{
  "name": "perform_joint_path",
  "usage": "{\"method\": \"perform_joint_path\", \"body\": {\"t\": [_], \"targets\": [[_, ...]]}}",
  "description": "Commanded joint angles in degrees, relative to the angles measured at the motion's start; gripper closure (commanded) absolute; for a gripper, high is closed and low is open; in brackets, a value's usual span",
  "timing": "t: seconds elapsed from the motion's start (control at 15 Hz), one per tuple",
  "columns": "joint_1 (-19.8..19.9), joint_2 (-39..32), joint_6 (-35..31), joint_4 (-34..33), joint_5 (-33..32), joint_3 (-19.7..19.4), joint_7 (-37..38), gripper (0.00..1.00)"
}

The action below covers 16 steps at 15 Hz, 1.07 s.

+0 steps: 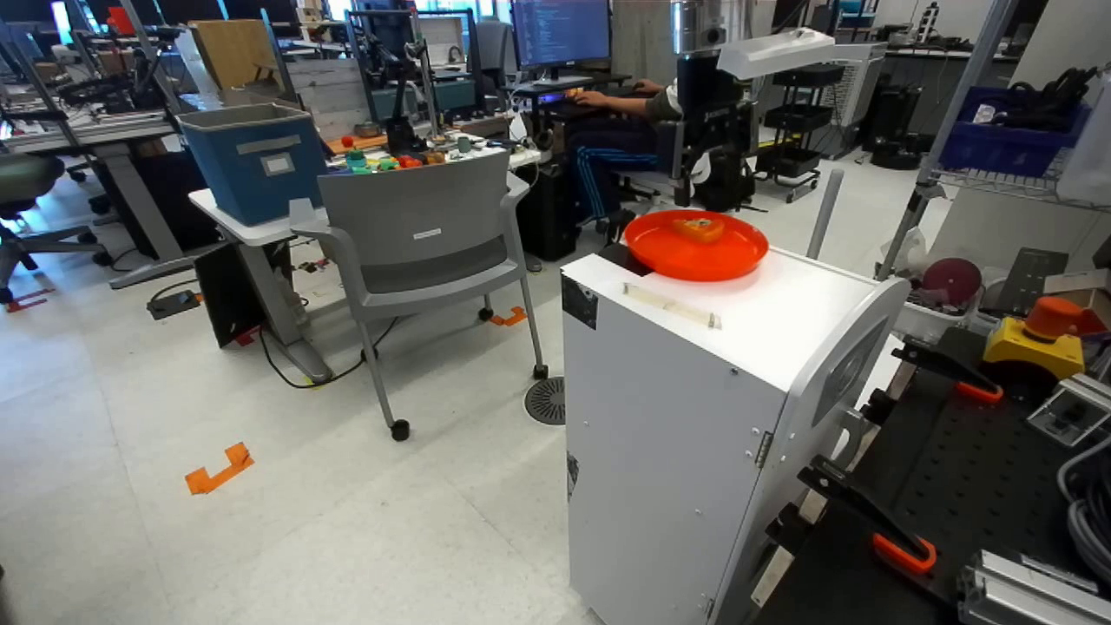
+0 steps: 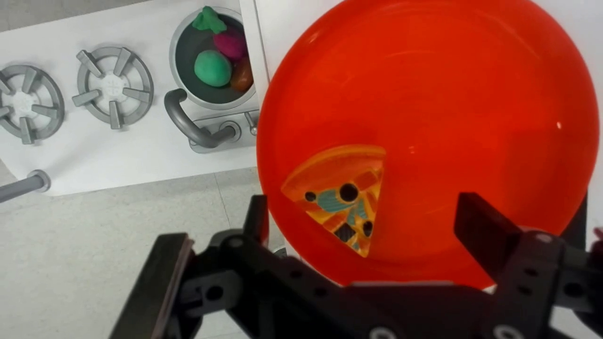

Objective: Remove the pizza slice from the plate

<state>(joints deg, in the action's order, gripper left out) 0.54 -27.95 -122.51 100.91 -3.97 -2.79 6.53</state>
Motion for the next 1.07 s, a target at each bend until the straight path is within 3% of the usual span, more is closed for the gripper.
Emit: {"method": "perform_joint_path", "body": {"t": [0.0, 1.0], "targets": [[-0.09, -1.21, 2.04, -2.16, 0.40, -0.02, 0.13, 0.00], [-0.60, -2.40, 1.41, -1.47, -0.53, -0.19, 0.53, 0.00]]}}
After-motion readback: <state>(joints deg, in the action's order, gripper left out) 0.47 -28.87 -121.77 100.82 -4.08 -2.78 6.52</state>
